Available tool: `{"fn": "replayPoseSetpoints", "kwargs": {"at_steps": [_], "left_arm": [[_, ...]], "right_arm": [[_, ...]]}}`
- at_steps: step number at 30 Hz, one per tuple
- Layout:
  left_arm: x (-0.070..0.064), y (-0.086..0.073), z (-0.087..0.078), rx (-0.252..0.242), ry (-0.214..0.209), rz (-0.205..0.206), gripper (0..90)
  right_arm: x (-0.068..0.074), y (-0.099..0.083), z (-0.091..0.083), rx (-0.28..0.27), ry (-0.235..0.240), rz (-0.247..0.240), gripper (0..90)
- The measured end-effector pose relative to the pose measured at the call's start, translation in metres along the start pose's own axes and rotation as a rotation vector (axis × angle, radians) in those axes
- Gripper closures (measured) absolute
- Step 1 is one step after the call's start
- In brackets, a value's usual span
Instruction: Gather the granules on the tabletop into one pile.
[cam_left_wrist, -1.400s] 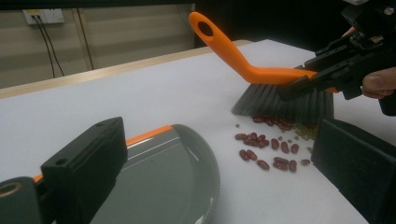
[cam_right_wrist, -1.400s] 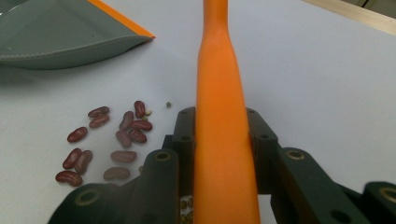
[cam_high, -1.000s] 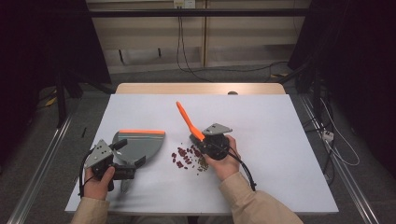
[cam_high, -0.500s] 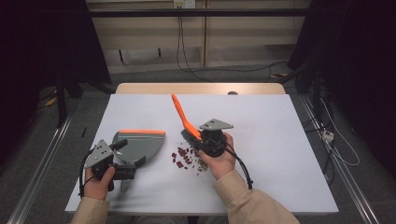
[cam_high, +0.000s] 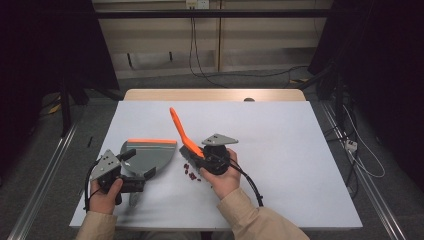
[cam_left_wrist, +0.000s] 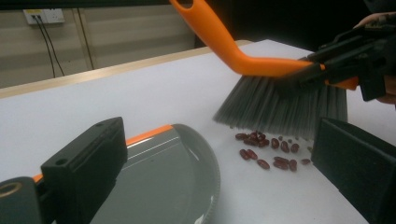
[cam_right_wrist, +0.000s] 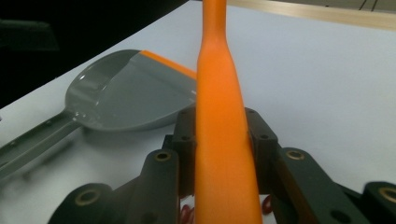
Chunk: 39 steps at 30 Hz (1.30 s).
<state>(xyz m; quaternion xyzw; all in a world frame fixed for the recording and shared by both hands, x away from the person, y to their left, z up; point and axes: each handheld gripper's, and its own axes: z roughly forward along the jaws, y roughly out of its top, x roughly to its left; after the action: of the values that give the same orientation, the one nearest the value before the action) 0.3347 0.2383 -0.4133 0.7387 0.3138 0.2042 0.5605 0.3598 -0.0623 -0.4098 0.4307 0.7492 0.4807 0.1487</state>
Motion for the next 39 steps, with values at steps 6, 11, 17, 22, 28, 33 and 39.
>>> {"fn": "replayPoseSetpoints", "kwargs": {"at_steps": [6, 11, 17, 22, 28, 33, 39], "left_arm": [[0.0, 0.0, 0.0, -0.001, -0.003, 0.0, 3.4], [0.0, 0.0, -0.001, -0.001, 0.001, -0.002, 3.4], [0.0, 0.0, 0.0, 0.001, -0.002, 0.002, 3.4], [0.0, 0.0, 0.0, 0.001, -0.001, 0.001, 3.4], [0.0, 0.0, 0.0, 0.0, 0.001, 0.0, 3.4], [0.0, 0.0, -0.001, -0.003, 0.001, 0.0, 3.4], [0.0, 0.0, -0.002, -0.004, 0.005, 0.002, 3.4]], "right_arm": [[0.011, -0.007, 0.006, 0.027, 0.026, -0.012, 70.9], [0.017, -0.013, 0.011, 0.032, 0.048, -0.001, 70.9], [0.019, -0.016, 0.013, 0.032, 0.082, 0.007, 70.9], [0.019, -0.023, 0.019, 0.058, 0.076, -0.002, 70.8], [0.01, -0.024, 0.017, 0.065, 0.059, 0.006, 70.8], [0.003, -0.024, 0.013, 0.07, 0.05, 0.009, 70.8], [-0.006, -0.026, 0.009, 0.069, 0.041, 0.023, 70.7]]}}
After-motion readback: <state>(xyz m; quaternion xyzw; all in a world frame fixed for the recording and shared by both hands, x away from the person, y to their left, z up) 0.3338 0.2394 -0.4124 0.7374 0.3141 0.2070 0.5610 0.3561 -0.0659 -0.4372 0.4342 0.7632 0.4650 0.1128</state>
